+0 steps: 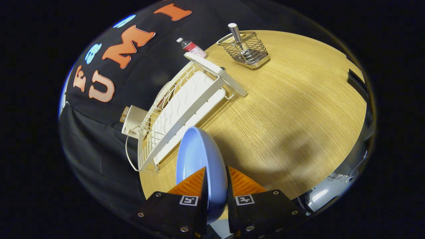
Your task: Take the plate from the dish rack, then take the spoon from the basket and place it into the plate.
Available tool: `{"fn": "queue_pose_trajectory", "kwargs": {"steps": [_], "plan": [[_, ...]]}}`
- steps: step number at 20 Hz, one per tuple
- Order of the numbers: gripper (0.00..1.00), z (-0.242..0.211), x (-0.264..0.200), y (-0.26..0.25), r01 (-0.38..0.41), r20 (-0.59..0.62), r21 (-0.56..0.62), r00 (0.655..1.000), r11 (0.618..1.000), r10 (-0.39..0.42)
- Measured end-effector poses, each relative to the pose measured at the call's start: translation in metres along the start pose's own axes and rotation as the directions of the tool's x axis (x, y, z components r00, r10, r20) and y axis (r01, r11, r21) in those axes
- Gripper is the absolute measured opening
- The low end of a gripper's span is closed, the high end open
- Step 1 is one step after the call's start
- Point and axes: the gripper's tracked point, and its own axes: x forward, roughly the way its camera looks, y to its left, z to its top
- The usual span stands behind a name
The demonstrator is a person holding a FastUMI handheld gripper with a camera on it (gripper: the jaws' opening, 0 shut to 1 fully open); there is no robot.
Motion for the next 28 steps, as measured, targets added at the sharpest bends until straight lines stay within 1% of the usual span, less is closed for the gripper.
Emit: {"fn": "queue_pose_trajectory", "kwargs": {"steps": [2, 5, 7, 9, 10, 11, 13, 14, 15, 16, 17, 18, 21, 24, 26, 27, 28], "plan": [[0.29, -0.001, 0.000, -0.004, 0.008, -0.009, -0.005, 1.000, 1.000, -0.008], [0.29, 0.007, -0.007, -0.016, 0.041, 0.010, -0.029, 0.999, 0.999, -0.041], [0.37, 0.015, -0.014, -0.019, 0.043, 0.024, -0.035, 0.999, 0.998, -0.042], [0.42, 0.030, -0.022, -0.024, 0.049, 0.053, -0.050, 0.998, 0.998, -0.046], [0.48, 0.038, -0.027, -0.027, 0.056, 0.074, -0.066, 0.996, 0.996, -0.051], [0.52, 0.048, -0.033, -0.030, 0.063, 0.097, -0.087, 0.994, 0.994, -0.055], [0.66, 0.070, -0.045, -0.034, 0.082, 0.151, -0.126, 0.987, 0.989, -0.062], [0.76, 0.083, -0.051, -0.037, 0.093, 0.179, -0.147, 0.982, 0.985, -0.067], [0.81, 0.095, -0.056, -0.039, 0.110, 0.210, -0.168, 0.975, 0.980, -0.073], [0.88, 0.109, -0.061, -0.042, 0.129, 0.242, -0.191, 0.967, 0.973, -0.081], [0.91, 0.121, -0.066, -0.047, 0.153, 0.268, -0.211, 0.959, 0.965, -0.094], [0.97, 0.134, -0.071, -0.051, 0.178, 0.298, -0.234, 0.949, 0.956, -0.104], [0.98, 0.175, -0.086, -0.057, 0.271, 0.412, -0.308, 0.902, 0.912, -0.129], [0.97, 0.208, -0.090, -0.046, 0.335, 0.501, -0.409, 0.860, 0.849, -0.098], [0.96, 0.223, -0.085, -0.036, 0.339, 0.524, -0.447, 0.849, 0.828, -0.064], [0.96, 0.228, -0.080, -0.032, 0.330, 0.522, -0.461, 0.852, 0.824, -0.049], [0.93, 0.233, -0.075, -0.029, 0.319, 0.522, -0.474, 0.853, 0.821, -0.030]]}}
